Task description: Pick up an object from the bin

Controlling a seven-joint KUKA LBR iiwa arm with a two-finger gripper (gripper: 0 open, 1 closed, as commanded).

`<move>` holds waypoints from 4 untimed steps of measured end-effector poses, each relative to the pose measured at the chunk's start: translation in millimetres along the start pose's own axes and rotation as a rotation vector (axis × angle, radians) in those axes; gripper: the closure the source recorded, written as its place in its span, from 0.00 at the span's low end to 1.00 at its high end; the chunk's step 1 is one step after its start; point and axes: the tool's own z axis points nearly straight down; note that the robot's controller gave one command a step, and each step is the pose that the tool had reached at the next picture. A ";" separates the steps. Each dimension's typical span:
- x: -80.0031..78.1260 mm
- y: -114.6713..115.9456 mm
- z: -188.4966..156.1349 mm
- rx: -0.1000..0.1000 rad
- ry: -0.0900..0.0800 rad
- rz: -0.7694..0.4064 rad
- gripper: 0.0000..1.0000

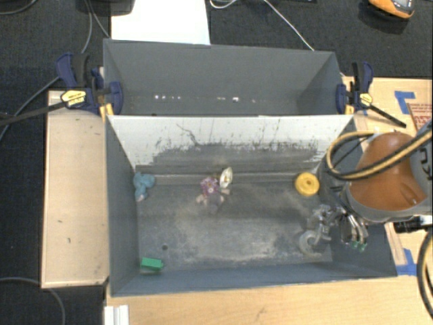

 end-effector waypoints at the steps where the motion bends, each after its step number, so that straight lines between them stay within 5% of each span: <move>1: 0.0 0.0 0.0 0.000 0.000 -0.001 1.00; 2: 0.4 0.0 -1.0 0.000 0.000 -0.002 1.00; 3: -35.5 -15.1 -60.0 0.000 -0.002 -0.326 1.00; 4: -25.7 -9.3 -21.6 -0.001 -0.003 0.029 1.00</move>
Offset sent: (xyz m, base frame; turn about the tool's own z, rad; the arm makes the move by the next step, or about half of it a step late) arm -0.0083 -0.0049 0.0676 -0.0371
